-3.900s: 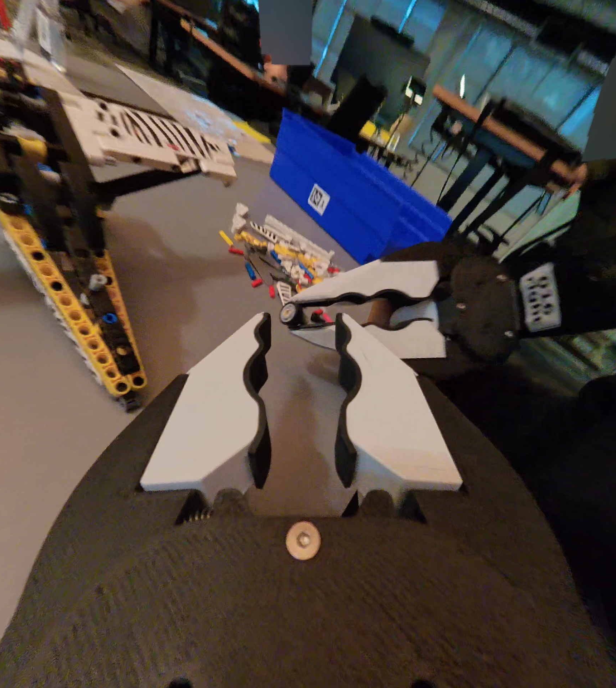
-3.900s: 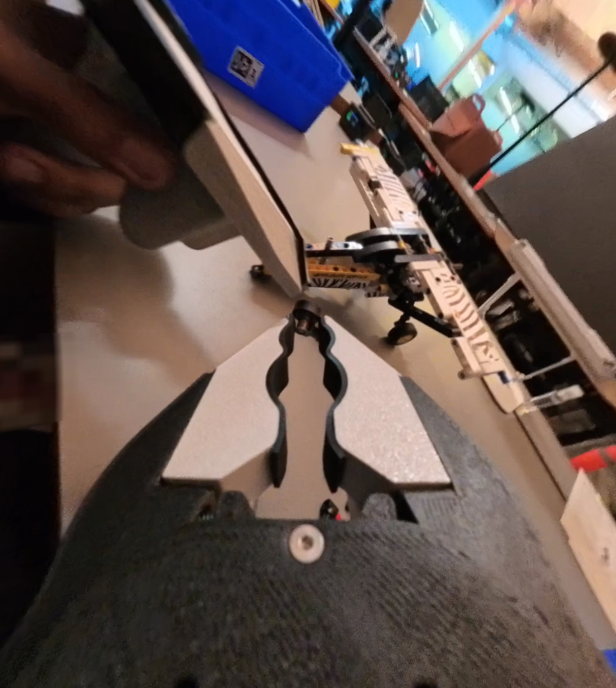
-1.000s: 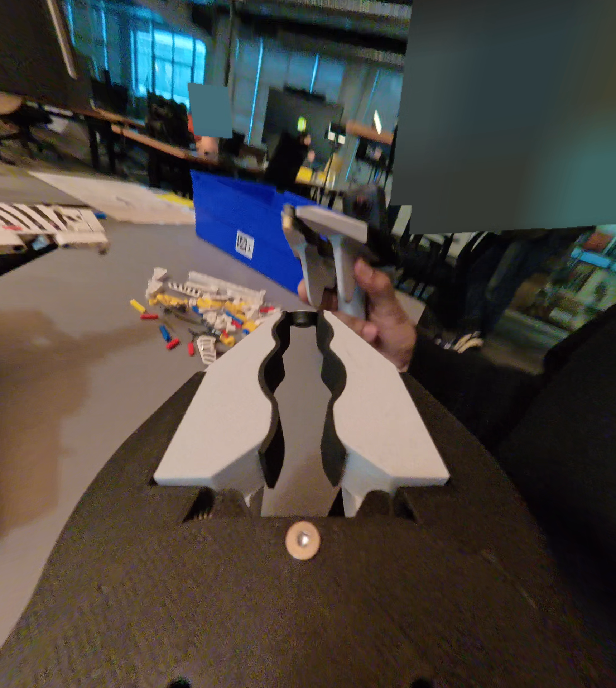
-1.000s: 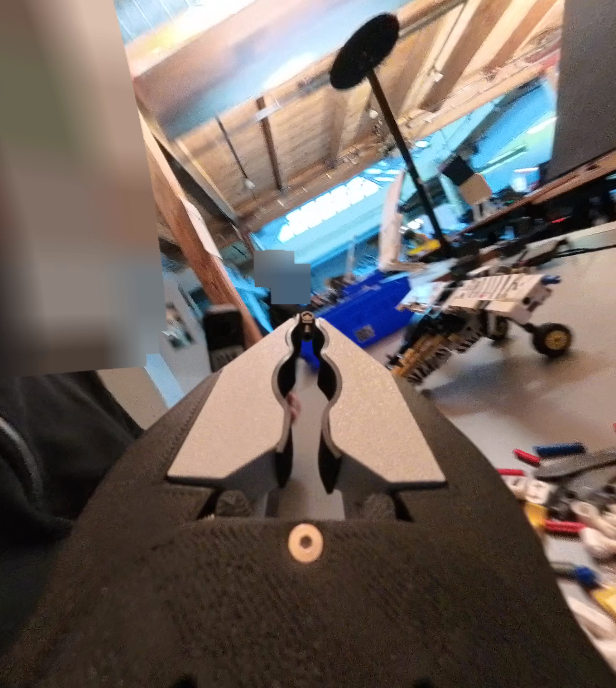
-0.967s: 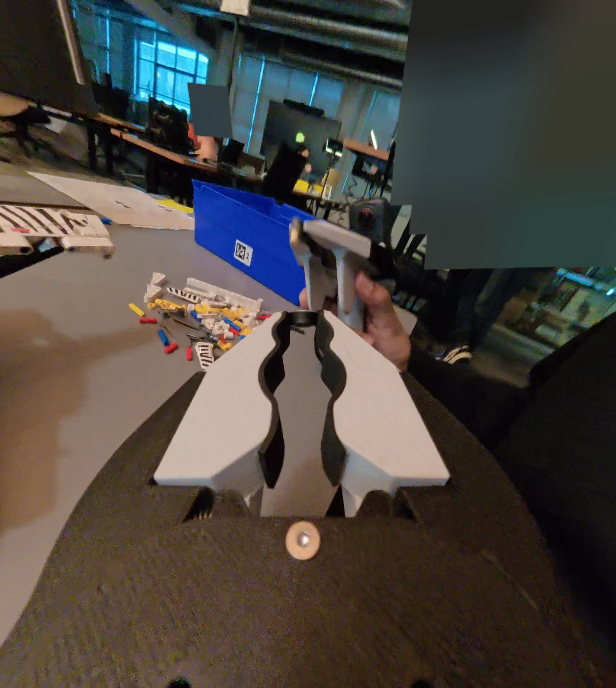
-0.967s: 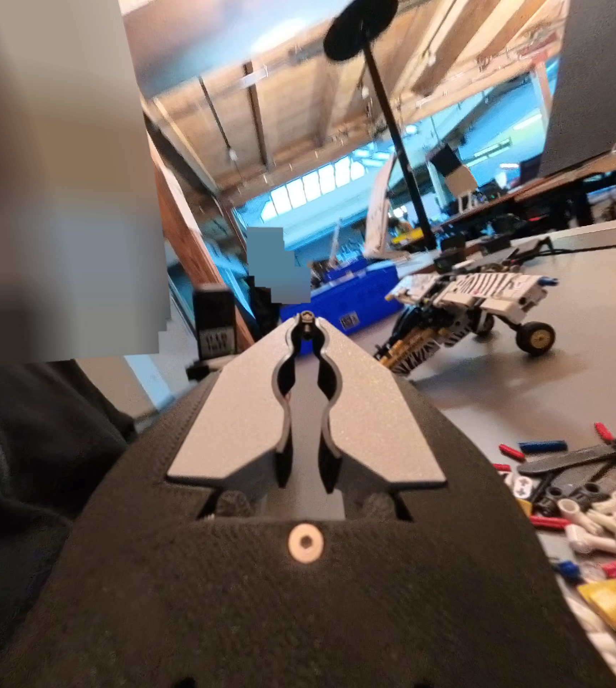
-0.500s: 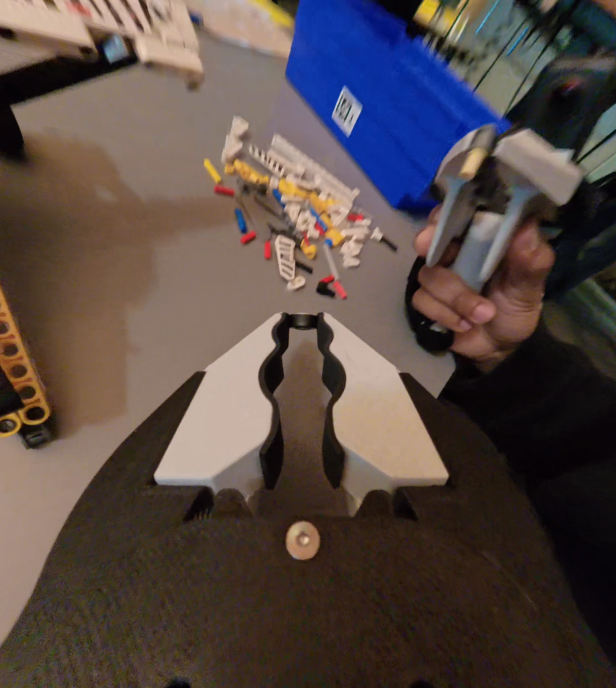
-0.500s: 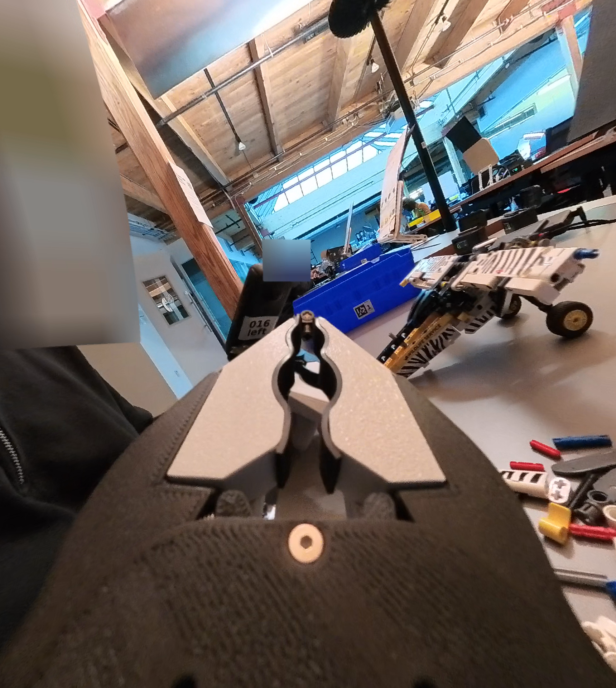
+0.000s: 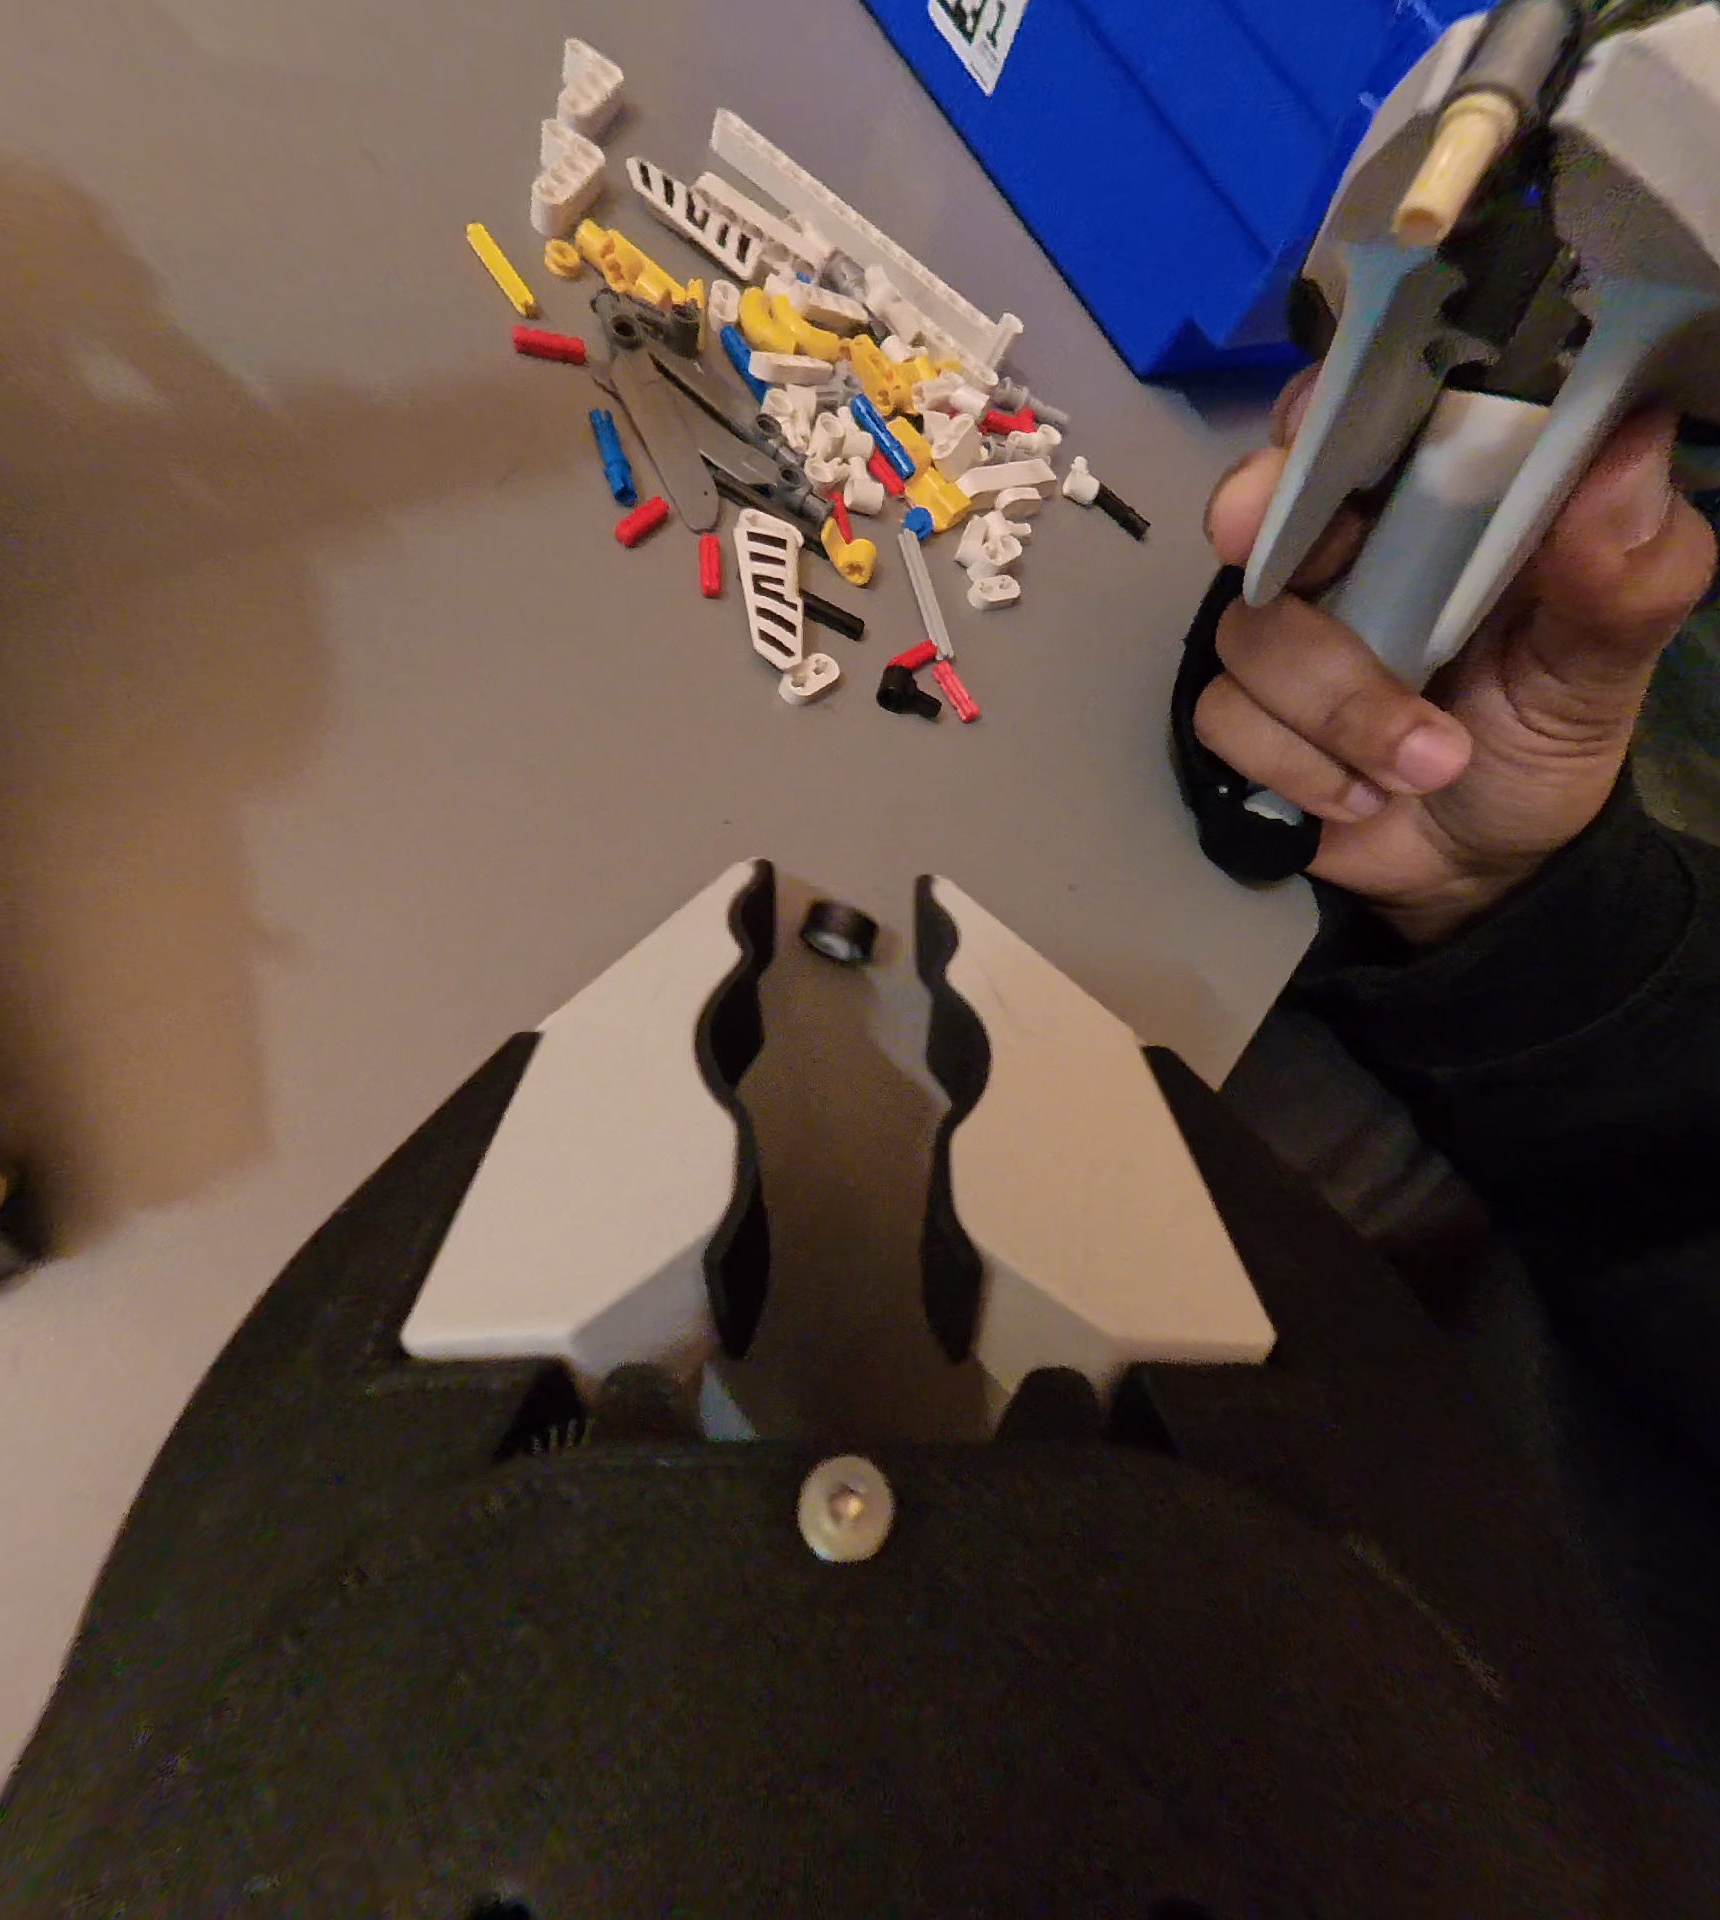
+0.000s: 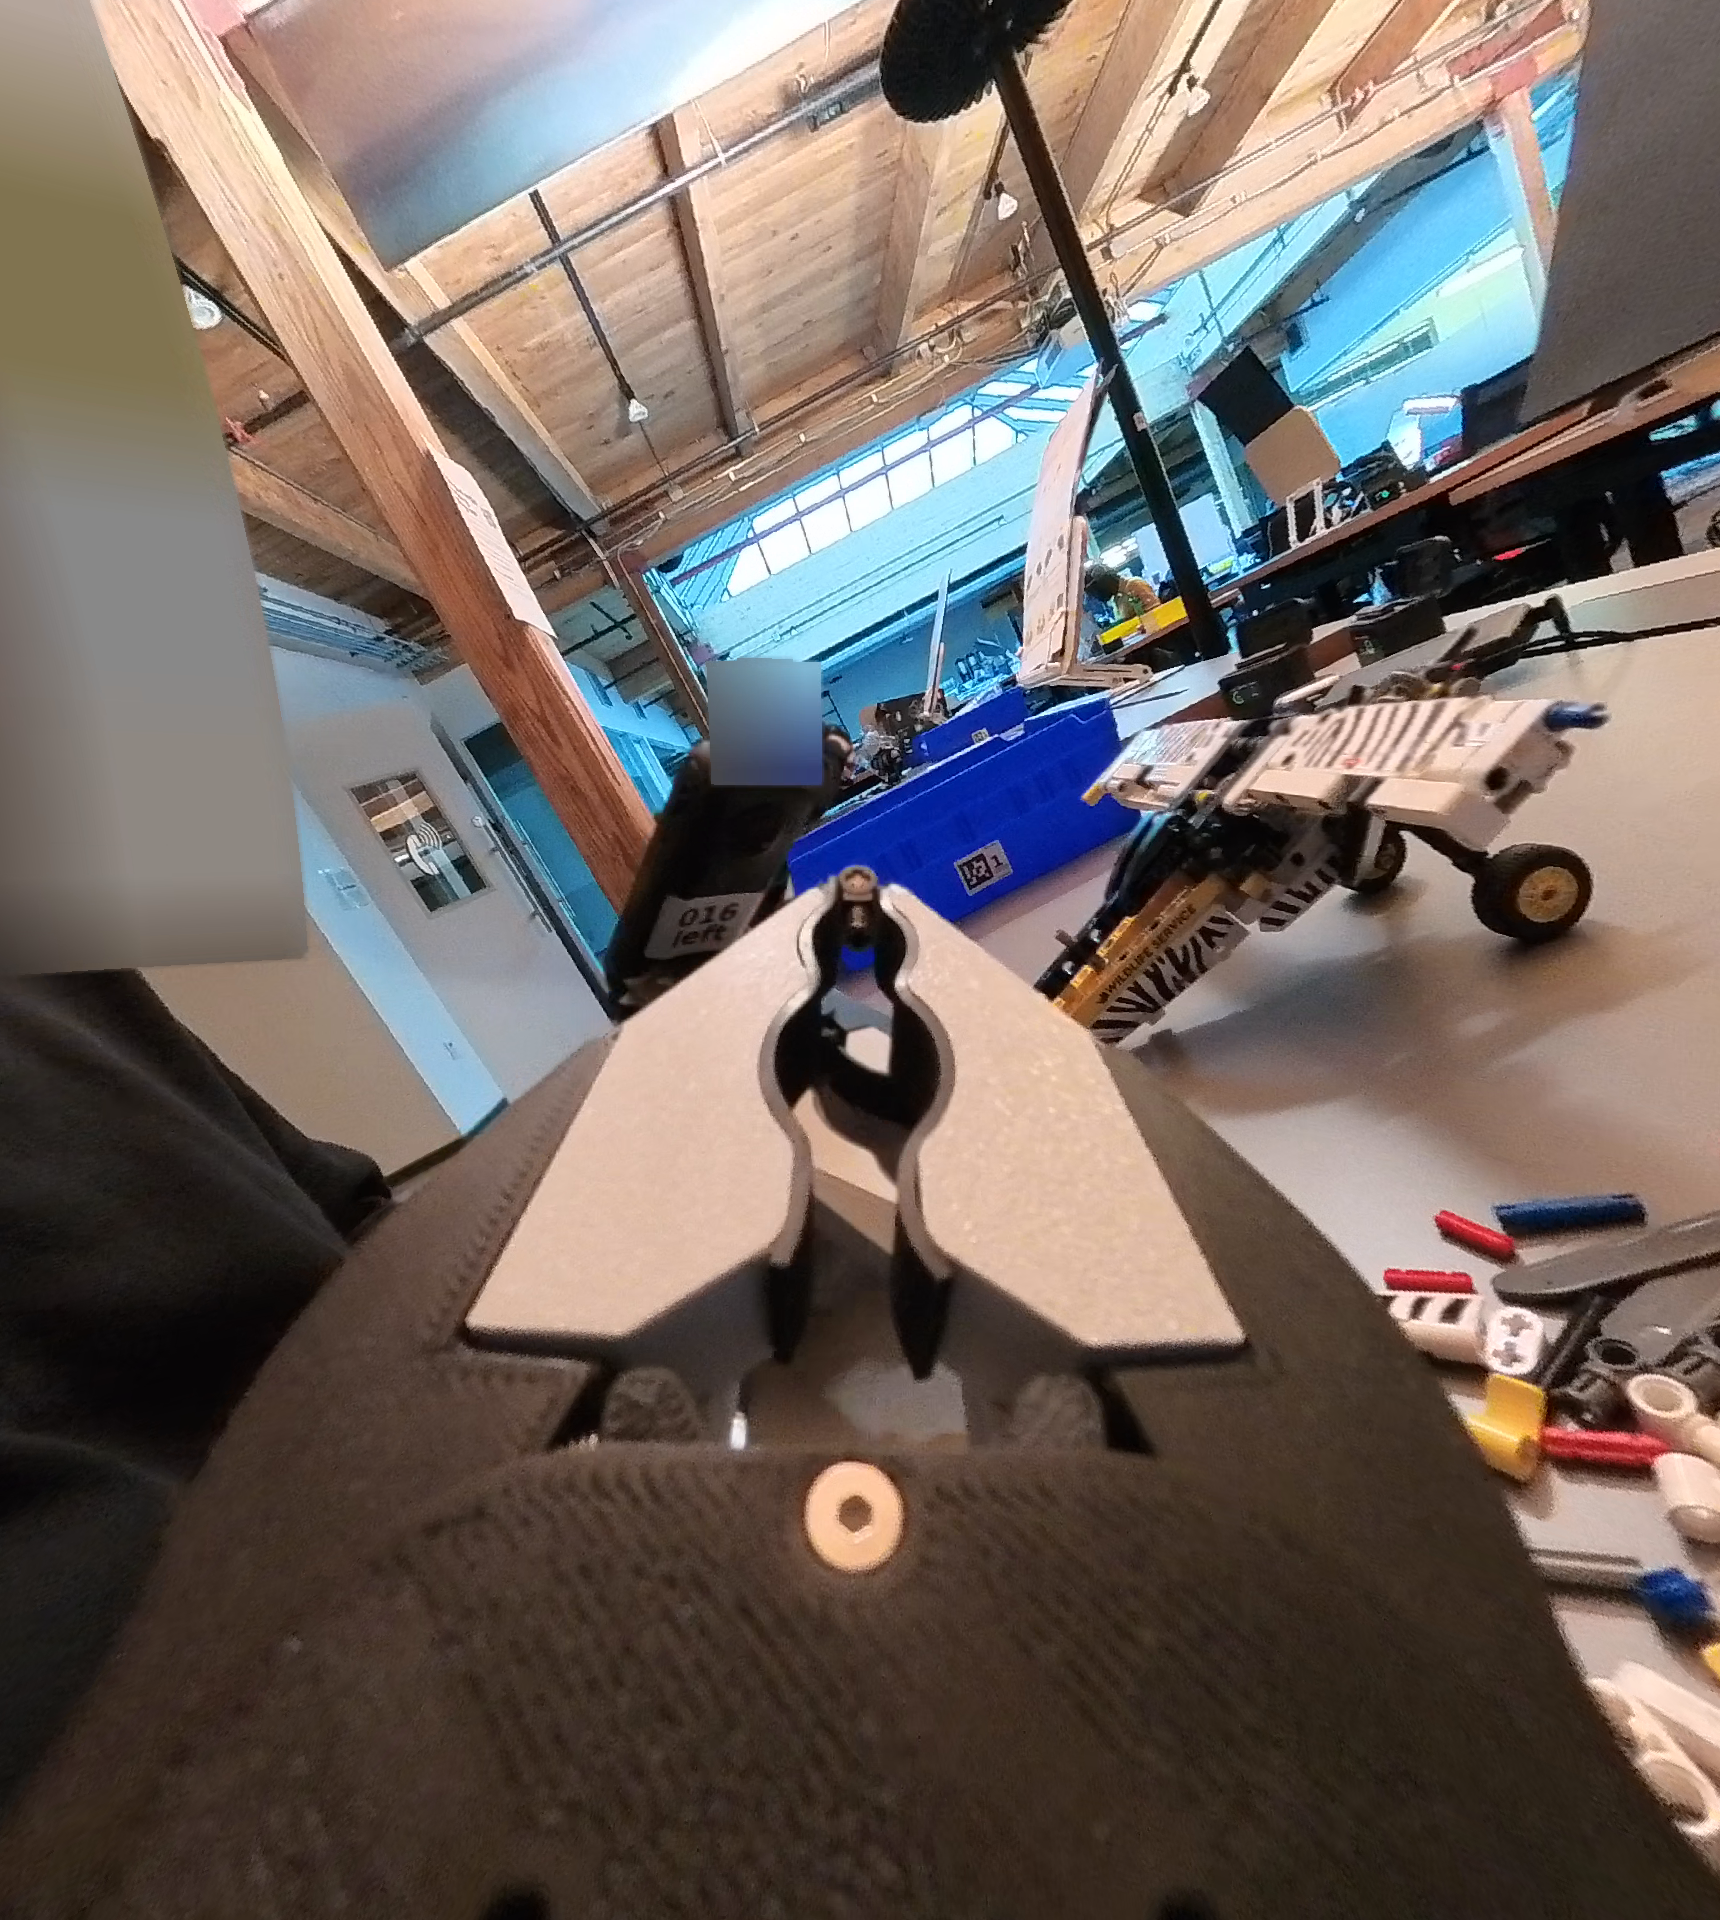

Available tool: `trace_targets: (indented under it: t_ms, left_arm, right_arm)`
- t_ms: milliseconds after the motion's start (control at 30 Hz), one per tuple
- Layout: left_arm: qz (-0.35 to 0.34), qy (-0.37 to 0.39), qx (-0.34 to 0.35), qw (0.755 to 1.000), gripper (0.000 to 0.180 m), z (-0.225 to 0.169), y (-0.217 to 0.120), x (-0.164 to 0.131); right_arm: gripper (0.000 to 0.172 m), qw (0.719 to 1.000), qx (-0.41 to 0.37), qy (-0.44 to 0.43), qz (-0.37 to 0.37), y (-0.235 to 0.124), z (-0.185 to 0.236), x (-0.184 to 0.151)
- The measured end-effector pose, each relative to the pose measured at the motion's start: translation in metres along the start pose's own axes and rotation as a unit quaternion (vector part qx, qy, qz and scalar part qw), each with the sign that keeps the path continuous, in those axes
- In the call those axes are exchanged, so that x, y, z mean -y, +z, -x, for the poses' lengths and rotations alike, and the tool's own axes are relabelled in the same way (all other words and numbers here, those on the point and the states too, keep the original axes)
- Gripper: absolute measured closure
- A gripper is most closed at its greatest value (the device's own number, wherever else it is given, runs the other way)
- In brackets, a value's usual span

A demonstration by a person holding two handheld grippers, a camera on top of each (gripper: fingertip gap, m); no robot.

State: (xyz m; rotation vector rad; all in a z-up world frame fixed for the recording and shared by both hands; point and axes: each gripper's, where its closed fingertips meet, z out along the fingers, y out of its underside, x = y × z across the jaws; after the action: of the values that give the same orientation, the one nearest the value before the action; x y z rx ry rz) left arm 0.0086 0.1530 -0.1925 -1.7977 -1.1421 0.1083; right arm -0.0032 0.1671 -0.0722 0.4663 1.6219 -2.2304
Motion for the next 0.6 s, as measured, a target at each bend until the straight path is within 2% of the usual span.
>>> trace_targets:
  t_ms: [33, 67, 233, 333, 600]
  left_arm:
    - [-0.011, 0.005, 0.01, 1.0, 0.145, 0.001, -0.002, 0.002]
    - [-0.024, 0.013, 0.013, 1.0, 0.142, 0.0, -0.004, 0.005]
    - [-0.106, 0.035, -0.001, 0.994, 0.139, -0.01, -0.019, 0.024]
    - [-0.171, 0.062, -0.022, 0.983, 0.145, -0.023, -0.033, 0.041]
    - [-0.228, 0.095, -0.045, 0.968, 0.163, -0.036, -0.046, 0.052]
  right_arm:
    - [0.169, 1.0, -0.001, -0.003, 0.003, 0.001, 0.0, -0.001]
    - [0.169, 1.0, -0.001, -0.005, 0.005, 0.001, 0.001, -0.002]
    - [0.17, 1.0, 0.0, -0.023, 0.02, 0.005, 0.005, -0.006]
    - [0.169, 0.998, 0.001, -0.048, 0.04, 0.009, 0.01, -0.013]
    - [0.169, 0.99, -0.006, -0.108, 0.087, 0.017, 0.019, -0.029]
